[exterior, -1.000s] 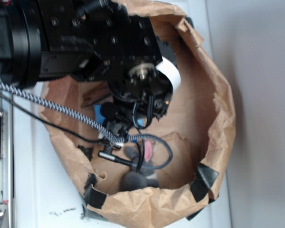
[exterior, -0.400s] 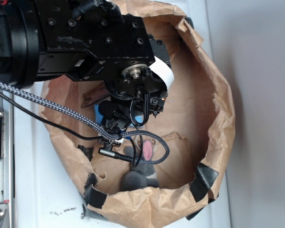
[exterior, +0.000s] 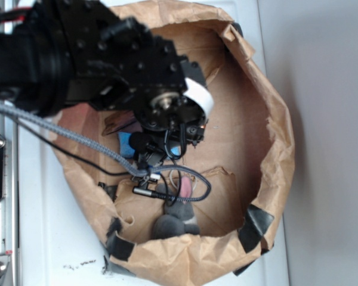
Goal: Grab the blue sponge.
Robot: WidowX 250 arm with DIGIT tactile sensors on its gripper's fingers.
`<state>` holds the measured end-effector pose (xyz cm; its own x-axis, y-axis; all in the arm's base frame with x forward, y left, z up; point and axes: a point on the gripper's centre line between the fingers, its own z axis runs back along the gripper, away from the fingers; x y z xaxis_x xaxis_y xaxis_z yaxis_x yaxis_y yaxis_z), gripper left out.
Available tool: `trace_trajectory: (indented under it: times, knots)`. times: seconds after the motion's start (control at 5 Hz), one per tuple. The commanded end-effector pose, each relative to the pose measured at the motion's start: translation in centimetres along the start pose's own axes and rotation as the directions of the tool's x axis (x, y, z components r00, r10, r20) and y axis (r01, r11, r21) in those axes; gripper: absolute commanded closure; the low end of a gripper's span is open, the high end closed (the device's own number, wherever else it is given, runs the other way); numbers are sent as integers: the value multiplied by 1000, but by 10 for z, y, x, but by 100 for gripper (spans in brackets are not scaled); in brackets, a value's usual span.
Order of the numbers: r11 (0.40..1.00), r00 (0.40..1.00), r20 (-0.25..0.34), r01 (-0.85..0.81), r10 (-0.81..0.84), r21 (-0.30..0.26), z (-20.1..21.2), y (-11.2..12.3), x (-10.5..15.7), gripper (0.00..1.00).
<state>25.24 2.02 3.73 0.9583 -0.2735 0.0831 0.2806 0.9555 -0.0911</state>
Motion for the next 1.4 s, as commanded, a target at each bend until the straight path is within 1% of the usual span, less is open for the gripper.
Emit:
trace_trajectory:
  times: [0.0, 0.2, 0.4, 0.8, 1.0, 1.2]
  knots:
    - [994, 999, 39, -4, 0, 108, -12, 5, 10, 0]
    - [993, 999, 45, -29, 24, 114, -10, 8, 13, 42]
    - [991, 997, 59, -53, 46, 124, -9, 10, 16, 100]
    - [992, 997, 65, -57, 50, 115, -2, 12, 19, 100]
    - [992, 994, 78, -79, 72, 97, 21, 13, 21, 100]
    - [991, 985, 114, -130, 126, 26, 71, 12, 23, 100]
